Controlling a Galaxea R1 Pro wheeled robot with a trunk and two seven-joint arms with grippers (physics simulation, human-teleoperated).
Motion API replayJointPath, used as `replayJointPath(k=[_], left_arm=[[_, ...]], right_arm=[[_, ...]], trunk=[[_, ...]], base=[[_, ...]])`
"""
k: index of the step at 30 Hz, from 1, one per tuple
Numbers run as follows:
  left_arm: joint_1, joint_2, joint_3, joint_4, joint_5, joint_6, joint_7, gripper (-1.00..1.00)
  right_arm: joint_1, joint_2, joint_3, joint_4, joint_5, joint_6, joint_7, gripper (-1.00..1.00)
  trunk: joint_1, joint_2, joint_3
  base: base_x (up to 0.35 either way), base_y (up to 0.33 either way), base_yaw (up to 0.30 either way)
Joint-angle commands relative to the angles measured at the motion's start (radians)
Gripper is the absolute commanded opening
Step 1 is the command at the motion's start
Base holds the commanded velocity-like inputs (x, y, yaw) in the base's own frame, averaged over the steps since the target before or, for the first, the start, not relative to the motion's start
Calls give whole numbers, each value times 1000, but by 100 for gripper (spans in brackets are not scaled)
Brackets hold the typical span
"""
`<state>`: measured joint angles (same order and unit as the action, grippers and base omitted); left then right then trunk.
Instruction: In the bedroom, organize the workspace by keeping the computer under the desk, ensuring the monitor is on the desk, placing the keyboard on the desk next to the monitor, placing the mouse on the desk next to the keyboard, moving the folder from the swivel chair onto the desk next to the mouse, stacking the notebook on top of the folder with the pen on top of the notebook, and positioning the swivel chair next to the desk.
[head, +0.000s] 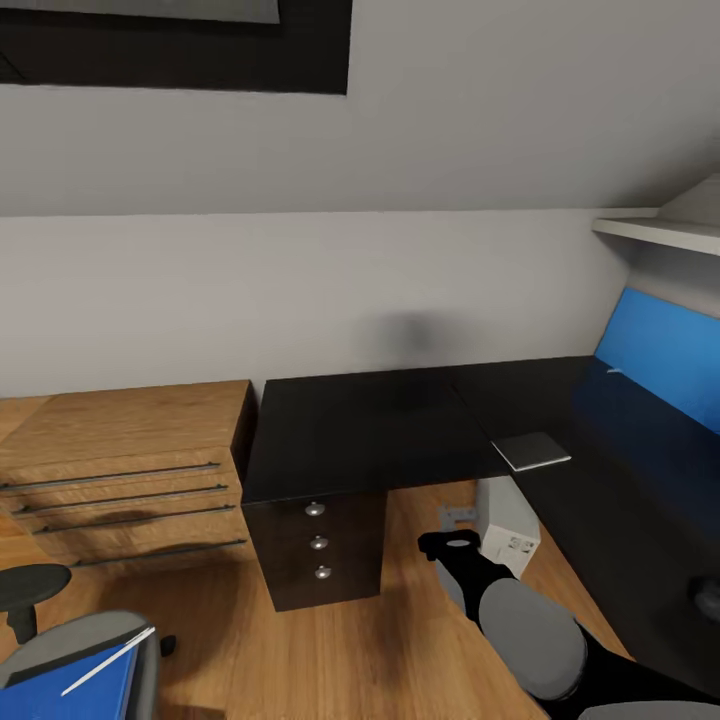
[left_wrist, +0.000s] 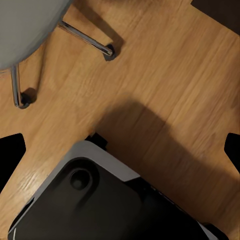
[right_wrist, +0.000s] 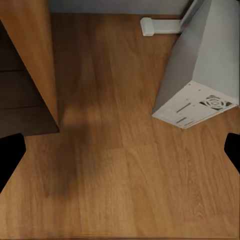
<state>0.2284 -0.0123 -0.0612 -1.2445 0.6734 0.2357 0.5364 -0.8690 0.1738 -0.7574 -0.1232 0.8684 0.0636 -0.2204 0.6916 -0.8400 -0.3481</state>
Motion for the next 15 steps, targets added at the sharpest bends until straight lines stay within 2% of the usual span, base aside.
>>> replayJointPath(k=[1, 6, 15], left_arm=[[0, 0, 0, -3, 6, 0, 7, 100], [0, 2, 0, -3, 6, -4, 5, 100], [5, 4, 11, -16, 11, -7, -2, 100]], right_arm=[[-1, 1, -4, 4, 9, 6, -3, 100], [-5, 1, -4, 36, 9, 13, -3, 100], [-7, 1, -2, 95, 17, 0, -2, 100]], trunk=[[0, -1, -1], [0, -1, -1], [0, -1, -2]], base=[[-212, -206, 0], [-182, -163, 112], [-26, -22, 255]])
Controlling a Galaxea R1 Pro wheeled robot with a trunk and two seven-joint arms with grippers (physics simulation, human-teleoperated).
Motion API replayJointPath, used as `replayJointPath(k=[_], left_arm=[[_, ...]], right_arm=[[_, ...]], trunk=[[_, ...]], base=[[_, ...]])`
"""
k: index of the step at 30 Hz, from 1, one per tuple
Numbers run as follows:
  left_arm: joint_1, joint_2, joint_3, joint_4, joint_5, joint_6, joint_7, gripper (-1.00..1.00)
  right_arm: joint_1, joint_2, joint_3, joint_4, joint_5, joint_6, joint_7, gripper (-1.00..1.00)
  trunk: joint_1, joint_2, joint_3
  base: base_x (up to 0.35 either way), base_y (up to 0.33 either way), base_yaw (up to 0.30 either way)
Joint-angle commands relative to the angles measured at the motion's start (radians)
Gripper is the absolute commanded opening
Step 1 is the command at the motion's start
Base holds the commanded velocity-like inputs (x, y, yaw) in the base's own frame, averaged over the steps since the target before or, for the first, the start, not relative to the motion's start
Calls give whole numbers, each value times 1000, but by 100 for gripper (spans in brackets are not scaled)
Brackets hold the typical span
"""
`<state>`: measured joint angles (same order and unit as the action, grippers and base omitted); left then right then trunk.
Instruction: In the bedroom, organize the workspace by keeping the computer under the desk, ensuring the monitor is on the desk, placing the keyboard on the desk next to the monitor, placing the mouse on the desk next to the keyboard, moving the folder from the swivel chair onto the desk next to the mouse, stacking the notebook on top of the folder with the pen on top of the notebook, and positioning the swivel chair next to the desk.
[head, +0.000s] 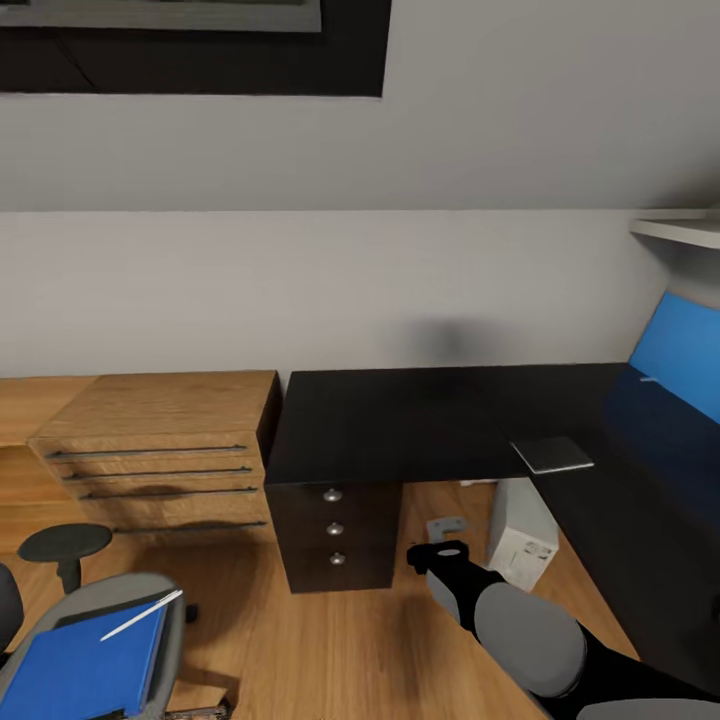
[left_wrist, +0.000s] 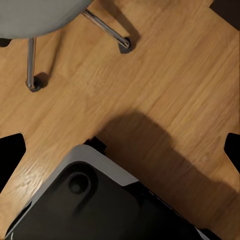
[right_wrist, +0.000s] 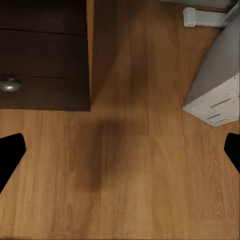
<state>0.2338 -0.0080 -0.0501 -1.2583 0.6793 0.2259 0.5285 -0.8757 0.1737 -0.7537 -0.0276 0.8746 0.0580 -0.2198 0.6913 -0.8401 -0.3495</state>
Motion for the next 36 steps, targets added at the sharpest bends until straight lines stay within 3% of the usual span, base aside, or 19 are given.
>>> replayJointPath(k=[1, 2, 3, 5, 9, 14, 17, 21, 24, 25, 27, 31, 36], left_arm=[[0, 0, 0, -2, 6, 3, 6, 100], [1, 0, 0, -2, 7, 4, 6, 100], [1, -5, 1, -20, 10, 5, 17, 100], [1, -7, 0, -32, 7, 5, 20, 100], [1, -7, 1, -42, 10, 7, 21, 100], [2, -23, -13, -97, 52, 20, 26, 100], [1, -66, -102, -172, 62, 21, 72, 100], [0, -73, -138, -192, 66, 16, 91, 100], [0, -73, -132, -199, 68, 13, 94, 100], [-1, -64, -122, -200, 68, 14, 94, 100], [-1, -53, -121, -193, 68, 16, 94, 100], [-2, -33, -120, -176, 70, 17, 95, 100], [-3, -24, -120, -154, 69, 16, 95, 100]], right_arm=[[-1, 1, -6, 0, 12, -2, -7, 100], [-3, 1, -5, 2, 17, -23, -25, 100], [-13, 1, -4, 4, 54, -99, -176, 100], [-19, 1, -4, 4, 62, -111, -207, 100], [-35, 1, -4, 4, 68, -113, -229, 100], [-42, 1, -4, 3, 70, -94, -238, 100], [-44, 1, -4, 3, 70, -48, -237, 100], [-45, 1, -3, 3, 70, -28, -231, 100], [-43, 1, -3, 4, 70, -17, -191, 100], [-43, 1, -2, 2, 70, 44, -93, 100], [-44, 1, -1, 0, 69, 74, -22, 100], [-44, 1, -2, -9, 69, 89, 110, 100], [-43, 1, -4, -69, 69, 74, 208, 100]], trunk=[[0, -1, -1], [0, -1, -1], [0, -1, -1], [0, -1, -1], [0, -1, -1], [0, -1, -1], [0, -1, -1], [0, -1, -1], [0, -1, -1], [0, -1, -1], [0, -1, -1], [0, -1, -1], [0, -1, -1]], base=[[-1, -1, 273], [-1, -1, 273], [0, 0, 256], [0, 0, 252], [0, 0, 247], [0, 0, 245], [0, 0, 237], [0, 0, 229], [0, 0, 199], [0, 0, 45], [0, 0, 26], [0, 0, 13], [0, 0, 4]])
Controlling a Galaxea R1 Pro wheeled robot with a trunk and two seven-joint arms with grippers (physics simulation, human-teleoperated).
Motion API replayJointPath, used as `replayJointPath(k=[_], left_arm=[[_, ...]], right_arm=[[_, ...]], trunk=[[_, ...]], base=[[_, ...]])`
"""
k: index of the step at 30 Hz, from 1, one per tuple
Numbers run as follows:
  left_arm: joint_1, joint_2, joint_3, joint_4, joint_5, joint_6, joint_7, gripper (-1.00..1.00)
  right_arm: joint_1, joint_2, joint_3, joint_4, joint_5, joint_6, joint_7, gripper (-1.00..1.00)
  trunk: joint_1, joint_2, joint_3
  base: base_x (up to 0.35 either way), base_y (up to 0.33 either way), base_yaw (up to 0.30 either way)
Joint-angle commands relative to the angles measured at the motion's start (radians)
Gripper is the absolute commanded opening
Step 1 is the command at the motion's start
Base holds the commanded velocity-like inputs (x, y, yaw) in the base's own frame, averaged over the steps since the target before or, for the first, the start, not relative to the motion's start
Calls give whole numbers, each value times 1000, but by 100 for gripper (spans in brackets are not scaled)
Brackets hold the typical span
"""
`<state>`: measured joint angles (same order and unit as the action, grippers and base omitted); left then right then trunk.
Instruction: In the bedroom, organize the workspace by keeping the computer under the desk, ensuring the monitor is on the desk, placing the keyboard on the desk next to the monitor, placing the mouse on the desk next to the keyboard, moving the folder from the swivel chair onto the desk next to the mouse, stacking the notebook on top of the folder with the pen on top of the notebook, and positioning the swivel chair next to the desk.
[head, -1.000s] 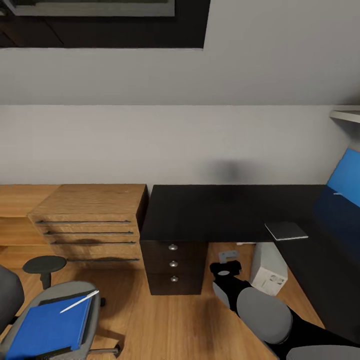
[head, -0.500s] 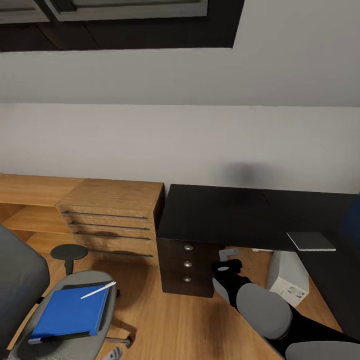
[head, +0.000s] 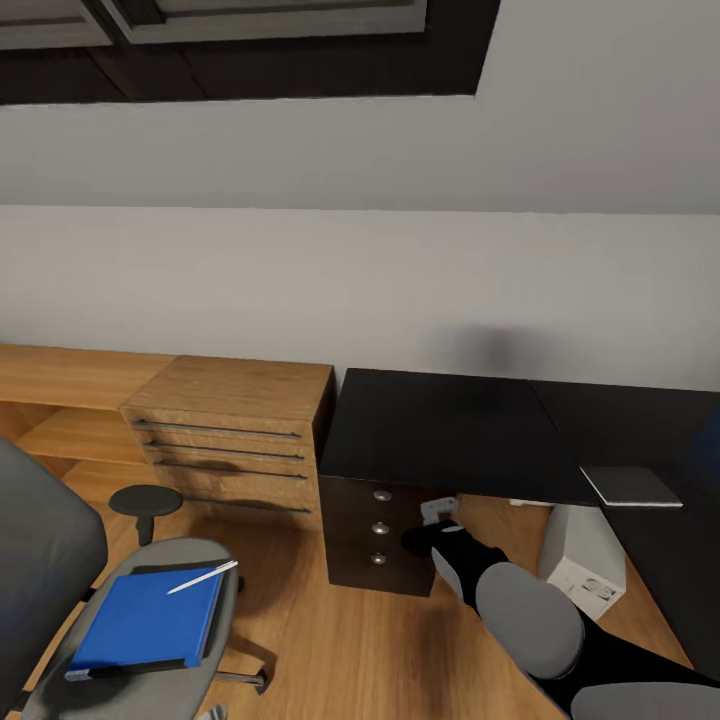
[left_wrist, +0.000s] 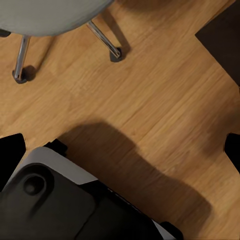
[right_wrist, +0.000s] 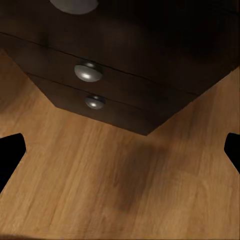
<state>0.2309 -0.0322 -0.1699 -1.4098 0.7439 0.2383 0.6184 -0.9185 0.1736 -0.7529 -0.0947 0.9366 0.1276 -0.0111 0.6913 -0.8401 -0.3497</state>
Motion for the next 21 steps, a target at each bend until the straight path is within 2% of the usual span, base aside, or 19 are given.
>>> replayJointPath(k=[1, 2, 5, 6, 9, 10, 12, 14, 15, 18, 19, 21], left_arm=[[0, 1, 0, 1, 5, 3, 6, 100], [-1, 2, 0, 6, 4, 2, 6, 100], [-1, 3, 0, 10, 4, 2, 7, 100], [-1, 4, 0, 12, 4, 1, 7, 100], [-1, 5, 0, 14, 4, 1, 8, 100], [-1, 5, 1, 14, 3, 1, 8, 100], [-1, 6, 1, 15, 4, 1, 9, 100], [-1, 6, 2, 15, 3, 1, 10, 100], [-1, 7, 1, 14, 3, 0, 10, 100], [-1, 7, 1, 14, 5, 2, 8, 100], [-1, 8, 2, 15, 9, 6, 8, 100], [-1, 9, 3, 15, 15, 7, 7, 100]], right_arm=[[0, 1, -6, -25, 7, 3, 24, 100], [5, 1, -8, -102, 6, 7, 71, 100], [46, 1, -8, -300, 3, 33, 115, 100], [104, 1, -5, -457, -1, 62, 134, 100], [173, 1, 23, -630, -6, 110, 152, 100], [199, 1, 69, -690, -13, 135, 159, 100], [219, 1, 121, -727, -32, 150, 164, 100], [254, 1, 216, -766, -127, 164, 171, 100], [277, 1, 312, -784, -232, 174, 179, 100], [294, 1, 371, -793, -278, 178, 181, 100], [310, 1, 407, -800, -302, 180, 183, 100], [316, 1, 421, -804, -311, 181, 183, 100]], trunk=[[0, -1, -1], [0, -1, -1], [0, -1, -1], [0, -1, -1], [0, -1, -1], [0, -1, -1], [0, -1, -1], [0, -1, -1], [0, -1, -1], [0, -1, -1], [0, -1, -1], [0, -1, -1]], base=[[0, 0, 2], [0, 0, 1], [0, 0, 0], [0, 0, 0], [0, 0, 0], [0, 0, 0], [0, 0, 0], [0, 0, 0], [0, 0, 0], [0, 0, 0], [0, 0, 0], [0, 0, 0]])
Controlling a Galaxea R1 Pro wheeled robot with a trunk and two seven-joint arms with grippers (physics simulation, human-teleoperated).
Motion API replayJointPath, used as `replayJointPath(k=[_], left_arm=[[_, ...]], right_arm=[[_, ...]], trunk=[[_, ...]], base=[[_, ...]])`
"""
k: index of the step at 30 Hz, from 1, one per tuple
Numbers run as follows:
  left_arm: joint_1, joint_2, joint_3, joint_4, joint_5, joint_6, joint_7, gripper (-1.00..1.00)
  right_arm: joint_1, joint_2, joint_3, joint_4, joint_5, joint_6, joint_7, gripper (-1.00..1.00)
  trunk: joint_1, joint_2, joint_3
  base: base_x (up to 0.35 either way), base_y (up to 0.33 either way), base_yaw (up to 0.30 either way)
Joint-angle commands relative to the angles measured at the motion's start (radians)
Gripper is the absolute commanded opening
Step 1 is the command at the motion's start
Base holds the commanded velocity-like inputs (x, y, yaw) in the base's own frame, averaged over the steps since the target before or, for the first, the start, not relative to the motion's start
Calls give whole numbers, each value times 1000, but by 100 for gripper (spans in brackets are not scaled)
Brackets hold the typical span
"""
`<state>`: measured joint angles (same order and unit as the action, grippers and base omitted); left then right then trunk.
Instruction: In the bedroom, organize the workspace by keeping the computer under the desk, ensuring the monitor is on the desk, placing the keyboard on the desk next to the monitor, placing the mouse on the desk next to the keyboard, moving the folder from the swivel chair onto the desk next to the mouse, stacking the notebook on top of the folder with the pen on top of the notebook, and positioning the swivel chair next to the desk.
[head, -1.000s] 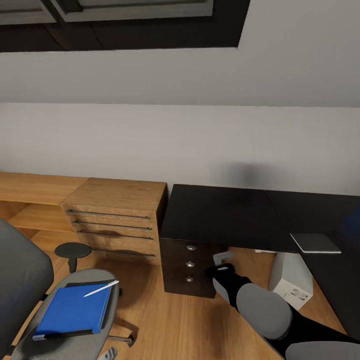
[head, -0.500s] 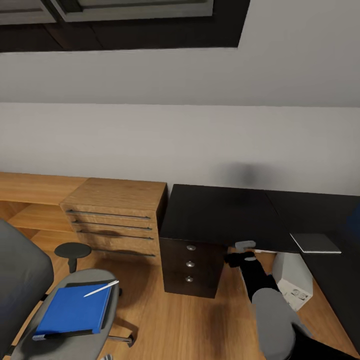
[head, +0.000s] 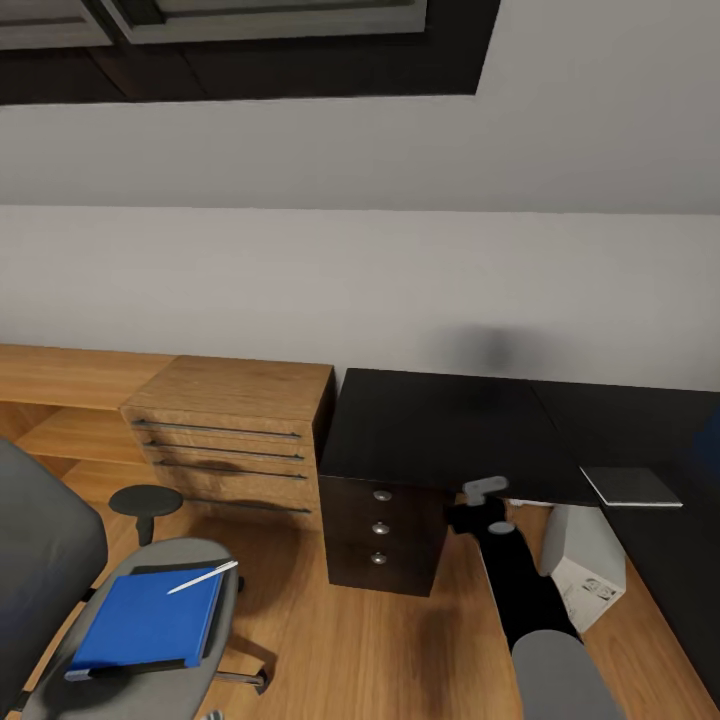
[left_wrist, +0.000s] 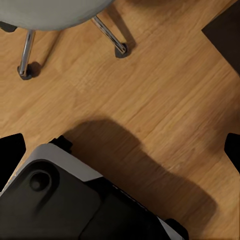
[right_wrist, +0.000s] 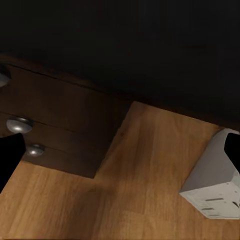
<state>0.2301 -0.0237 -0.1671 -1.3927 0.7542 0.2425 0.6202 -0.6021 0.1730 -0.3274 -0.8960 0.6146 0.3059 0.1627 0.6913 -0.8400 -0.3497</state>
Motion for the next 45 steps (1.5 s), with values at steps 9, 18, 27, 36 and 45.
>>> replayJointPath(k=[9, 18, 27, 36, 45], left_arm=[[0, 10, 0, 18, 39, 3, 2, 100], [0, 17, -2, 55, 42, 2, 1, 100], [0, 18, 0, 59, 39, -1, 4, 100], [0, 18, 0, 60, 39, -7, 8, 100], [0, 19, 0, 55, 39, -8, 13, 100]], right_arm=[[29, 1, 81, -69, -30, 125, 17, 100], [247, 1, 312, -482, -127, 337, 66, 100], [385, 1, 418, -689, -145, 412, 61, 100], [438, 1, 454, -717, -149, 337, 57, 100], [443, 1, 473, -719, -149, 337, 57, 100]], trunk=[[0, -1, -1], [0, -1, -1], [0, -1, -1], [0, -1, -1], [0, -1, -1]], base=[[0, 0, 0], [0, 0, 0], [0, 0, 0], [0, 0, 0], [0, 0, 92]])
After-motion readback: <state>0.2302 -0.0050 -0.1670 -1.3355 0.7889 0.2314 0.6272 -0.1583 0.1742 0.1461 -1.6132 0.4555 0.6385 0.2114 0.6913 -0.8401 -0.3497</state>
